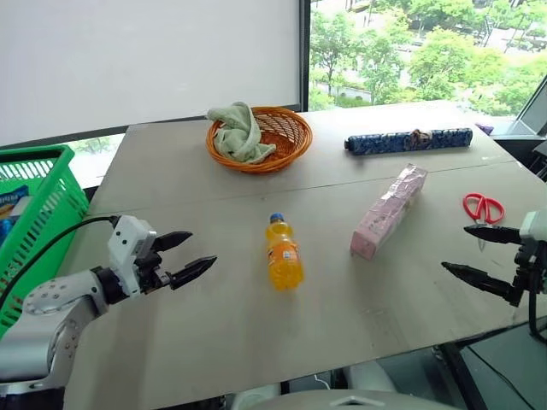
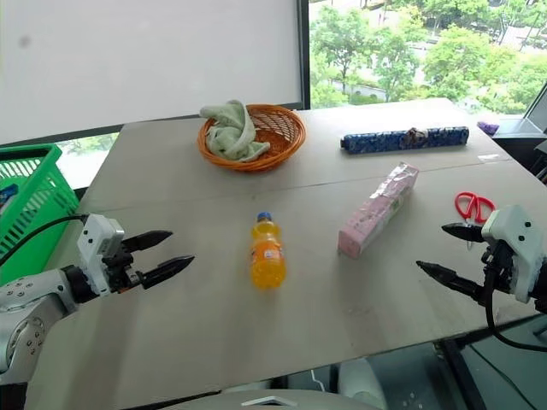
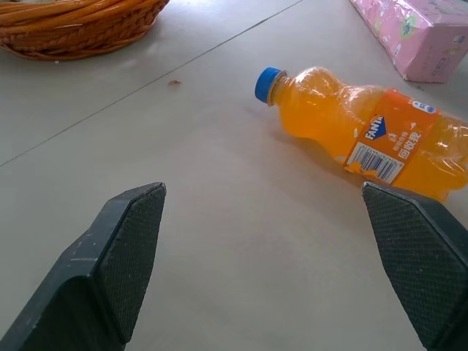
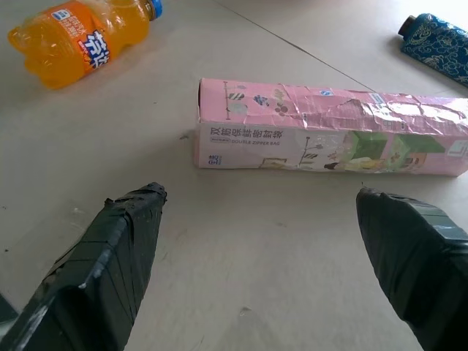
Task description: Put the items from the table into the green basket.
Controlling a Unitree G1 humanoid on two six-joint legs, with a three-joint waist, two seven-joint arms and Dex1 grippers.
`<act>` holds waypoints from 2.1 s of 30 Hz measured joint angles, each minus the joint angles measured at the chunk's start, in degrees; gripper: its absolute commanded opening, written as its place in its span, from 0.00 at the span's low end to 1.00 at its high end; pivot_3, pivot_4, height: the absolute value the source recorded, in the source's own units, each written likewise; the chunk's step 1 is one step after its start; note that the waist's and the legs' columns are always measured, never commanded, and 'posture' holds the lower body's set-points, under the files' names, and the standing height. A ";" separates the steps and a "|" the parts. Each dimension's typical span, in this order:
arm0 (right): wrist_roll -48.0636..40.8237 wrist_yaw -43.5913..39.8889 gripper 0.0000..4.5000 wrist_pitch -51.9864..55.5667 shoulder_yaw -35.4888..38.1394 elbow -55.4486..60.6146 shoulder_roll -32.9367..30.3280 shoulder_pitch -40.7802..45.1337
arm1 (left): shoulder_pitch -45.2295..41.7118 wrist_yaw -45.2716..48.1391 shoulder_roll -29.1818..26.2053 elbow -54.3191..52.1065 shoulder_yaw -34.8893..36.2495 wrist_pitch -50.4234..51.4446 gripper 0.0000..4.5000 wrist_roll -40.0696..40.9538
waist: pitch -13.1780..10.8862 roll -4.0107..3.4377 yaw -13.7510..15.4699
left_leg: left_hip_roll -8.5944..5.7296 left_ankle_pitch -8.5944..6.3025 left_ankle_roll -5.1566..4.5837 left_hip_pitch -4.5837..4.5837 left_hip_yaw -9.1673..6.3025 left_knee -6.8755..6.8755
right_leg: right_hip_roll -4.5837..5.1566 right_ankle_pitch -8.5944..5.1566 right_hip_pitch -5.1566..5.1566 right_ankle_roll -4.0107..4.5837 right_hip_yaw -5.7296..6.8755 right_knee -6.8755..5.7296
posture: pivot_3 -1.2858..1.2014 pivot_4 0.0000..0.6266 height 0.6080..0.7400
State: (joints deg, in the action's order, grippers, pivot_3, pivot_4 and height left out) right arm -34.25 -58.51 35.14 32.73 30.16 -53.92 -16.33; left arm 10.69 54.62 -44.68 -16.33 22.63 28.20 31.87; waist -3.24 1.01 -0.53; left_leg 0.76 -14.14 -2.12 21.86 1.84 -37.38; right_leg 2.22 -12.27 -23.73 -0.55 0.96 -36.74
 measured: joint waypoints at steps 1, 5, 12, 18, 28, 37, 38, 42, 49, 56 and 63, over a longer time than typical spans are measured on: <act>0.00 0.00 1.00 0.00 0.00 0.00 0.00 0.00 | 0.00 0.00 0.00 0.00 0.00 0.00 0.99 0.00 | 0.00 0.00 0.00 | 0.00 0.00 0.00 0.00 0.00 0.00 | 0.00 0.00 -0.01 0.00 0.00 0.00 | 0.52 0.00 1.00; -2.36 0.66 1.00 0.04 -5.78 0.98 0.44 9.06 | -6.09 -11.15 3.04 -9.97 -4.75 15.49 0.99 7.85 | -0.12 0.06 0.07 | 0.01 0.04 -0.25 0.05 0.00 -0.03 | -0.06 -0.01 -0.01 -0.08 -0.02 0.00 | 0.53 0.01 1.00; -7.63 -0.63 1.00 3.03 -14.82 4.84 -2.34 18.51 | -22.71 -39.46 9.81 -10.82 -6.60 52.68 0.99 37.27 | -0.13 0.24 0.71 | -0.03 0.06 -0.27 -0.09 -0.13 -0.10 | -0.48 0.05 0.15 -0.22 -0.02 -0.09 | 0.53 0.00 1.00; -9.09 -1.31 1.00 4.61 -18.33 4.94 -3.99 22.71 | -29.98 -62.70 19.01 0.07 -5.68 63.92 0.99 43.25 | -0.10 0.31 1.37 | -0.15 0.07 -0.28 -0.08 -0.13 -0.12 | -0.40 0.04 0.16 -0.19 -0.09 -0.09 | 0.53 0.00 1.00; -10.90 -3.71 1.00 6.58 -18.65 5.54 -7.92 22.93 | -36.29 -80.13 28.25 12.91 -10.18 64.22 0.94 51.10 | -0.01 0.44 1.41 | -0.23 0.07 -0.27 -0.03 -0.18 -0.14 | -0.18 0.03 0.15 -0.01 -0.12 -0.09 | 0.50 0.01 1.00; -11.03 -1.81 1.00 7.14 -18.66 7.39 -8.00 23.03 | -40.51 -73.66 26.33 14.86 -16.35 63.78 0.70 45.06 | 0.15 0.27 0.75 | -0.25 0.07 -0.25 -0.10 -0.07 -0.14 | -0.29 0.00 0.16 -0.03 -0.17 -0.10 | 0.49 0.02 1.00; -11.05 -1.52 1.00 7.18 -18.68 7.56 -7.98 23.05 | -40.23 -72.59 25.92 14.83 -16.02 63.77 0.70 45.07 | 0.15 0.27 0.51 | -0.23 0.07 -0.25 -0.10 -0.07 -0.14 | -0.28 0.00 0.16 -0.03 -0.16 -0.10 | 0.49 0.02 1.00; -11.43 3.43 1.00 9.33 -21.27 9.22 -5.67 26.17 | -35.87 -65.83 17.75 14.10 -9.01 63.10 0.70 47.24 | 0.00 0.38 -1.54 | -0.02 0.07 -0.23 -0.05 -0.07 -0.11 | -0.26 0.03 0.01 0.05 -0.19 -0.15 | 0.52 0.02 1.00; -12.70 14.40 1.00 15.43 -35.65 6.92 10.09 44.11 | -28.57 -55.72 -1.27 10.63 6.36 53.64 0.70 41.13 | -0.08 0.45 -0.76 | 0.04 0.17 0.04 -0.04 -0.24 -0.02 | -0.33 0.12 -0.10 0.21 -0.10 -0.16 | 0.56 0.00 1.00; -3.59 16.34 1.00 13.10 -49.88 -12.52 31.35 68.14 | -19.95 -37.89 -20.02 14.67 5.83 20.04 0.70 9.43 | -0.02 0.58 2.55 | -0.12 0.16 0.40 1.05 -0.23 0.05 | -0.13 0.39 -1.23 0.58 0.00 -0.21 | 0.61 0.00 1.00; 2.21 16.38 1.00 9.91 -51.78 -24.70 40.63 78.21 | -29.78 -34.73 -32.59 52.04 -2.91 -17.53 0.70 -18.91 | 0.40 1.10 5.37 | -0.21 0.30 0.70 1.43 -0.11 0.82 | 0.02 0.53 -1.91 0.41 0.24 -0.13 | 0.61 0.00 1.00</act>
State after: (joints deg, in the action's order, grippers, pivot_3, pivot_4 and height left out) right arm -32.05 -42.13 45.05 -19.05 5.46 -13.30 61.88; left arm -19.08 19.90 -77.27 35.71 19.72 10.67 12.96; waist -2.84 2.11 4.84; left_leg 0.56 -13.85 -1.42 23.29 1.73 -36.56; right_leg 2.25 -11.75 -25.65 -0.14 1.20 -36.87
